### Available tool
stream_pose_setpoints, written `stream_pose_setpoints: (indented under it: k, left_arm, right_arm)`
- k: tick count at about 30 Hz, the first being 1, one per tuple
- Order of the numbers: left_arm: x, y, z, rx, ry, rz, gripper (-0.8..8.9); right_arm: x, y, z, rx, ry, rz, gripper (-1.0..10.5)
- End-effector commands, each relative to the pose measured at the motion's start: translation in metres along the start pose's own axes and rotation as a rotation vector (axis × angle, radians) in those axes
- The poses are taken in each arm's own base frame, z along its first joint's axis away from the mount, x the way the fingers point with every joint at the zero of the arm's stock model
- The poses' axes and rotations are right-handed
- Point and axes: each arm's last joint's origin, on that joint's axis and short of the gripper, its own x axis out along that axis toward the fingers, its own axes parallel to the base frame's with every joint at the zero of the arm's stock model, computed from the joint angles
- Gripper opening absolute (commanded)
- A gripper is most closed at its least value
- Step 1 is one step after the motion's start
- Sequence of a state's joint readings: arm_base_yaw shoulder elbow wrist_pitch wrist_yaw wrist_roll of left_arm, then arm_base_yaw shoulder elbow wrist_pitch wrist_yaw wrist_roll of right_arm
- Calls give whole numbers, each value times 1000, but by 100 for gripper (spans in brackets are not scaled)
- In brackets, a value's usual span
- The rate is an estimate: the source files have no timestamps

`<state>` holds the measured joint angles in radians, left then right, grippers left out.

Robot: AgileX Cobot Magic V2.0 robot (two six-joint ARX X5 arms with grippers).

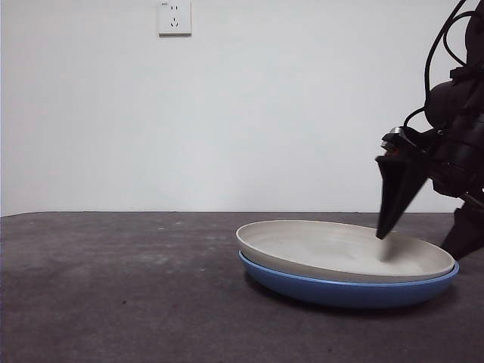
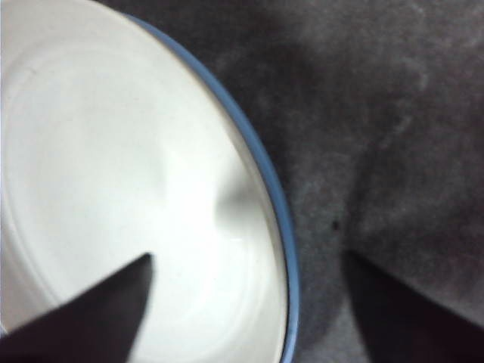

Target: Pick up the white plate, put it on the blue plate, put it on desk

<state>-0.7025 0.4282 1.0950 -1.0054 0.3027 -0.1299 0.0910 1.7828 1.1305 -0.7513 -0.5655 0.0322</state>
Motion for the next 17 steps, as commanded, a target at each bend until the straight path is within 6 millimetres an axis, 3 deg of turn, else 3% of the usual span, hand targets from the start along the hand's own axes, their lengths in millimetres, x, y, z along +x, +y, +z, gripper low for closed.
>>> stream_pose_setpoints:
  k: [1,4,12,17]
  left_arm:
    - [-5,-2,5,5,-29,-13,598]
    - [-5,-2,5,5,-29,-13,598]
    - [-5,-2,5,5,-29,-13,598]
    - [-5,-2,5,5,-29,-13,598]
  right_arm:
    - [4,-1,3,-13,12,5,251]
    - [4,-1,3,-11,17,4,237]
    - [4,-2,0,4,41,-25,18]
    - [4,-2,0,3,38,-24,10]
